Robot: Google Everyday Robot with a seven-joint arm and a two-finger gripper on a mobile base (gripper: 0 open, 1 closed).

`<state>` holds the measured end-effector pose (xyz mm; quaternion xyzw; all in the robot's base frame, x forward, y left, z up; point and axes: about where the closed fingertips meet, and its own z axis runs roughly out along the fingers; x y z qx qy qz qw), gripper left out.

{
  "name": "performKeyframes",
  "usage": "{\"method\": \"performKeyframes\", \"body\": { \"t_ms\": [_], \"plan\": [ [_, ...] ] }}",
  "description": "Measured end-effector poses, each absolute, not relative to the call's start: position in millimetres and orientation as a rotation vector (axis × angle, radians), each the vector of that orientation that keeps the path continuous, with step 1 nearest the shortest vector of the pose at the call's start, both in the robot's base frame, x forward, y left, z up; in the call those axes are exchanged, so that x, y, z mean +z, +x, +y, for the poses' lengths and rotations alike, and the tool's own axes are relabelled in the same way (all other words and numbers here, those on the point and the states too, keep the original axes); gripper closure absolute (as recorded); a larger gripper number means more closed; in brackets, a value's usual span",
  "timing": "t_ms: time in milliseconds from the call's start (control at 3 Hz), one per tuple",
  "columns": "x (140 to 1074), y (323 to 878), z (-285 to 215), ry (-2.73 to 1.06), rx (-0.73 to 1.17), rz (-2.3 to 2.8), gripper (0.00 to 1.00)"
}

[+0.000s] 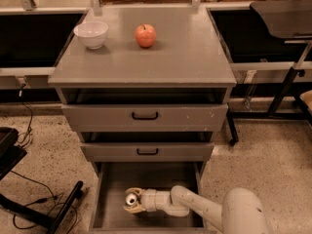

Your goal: Pick green can from bottom drawer and place on counter

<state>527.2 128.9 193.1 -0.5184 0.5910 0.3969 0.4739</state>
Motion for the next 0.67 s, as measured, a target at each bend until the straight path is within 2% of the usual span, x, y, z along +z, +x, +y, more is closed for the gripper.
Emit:
{"method": "performKeyframes", "body": {
  "t_ms": [333,667],
  "plan": [
    [220,528,112,-1.269,0.961,1.502,0.94],
    [289,514,80,-1.247,1.034,1.523,1.00]
  ]
}}
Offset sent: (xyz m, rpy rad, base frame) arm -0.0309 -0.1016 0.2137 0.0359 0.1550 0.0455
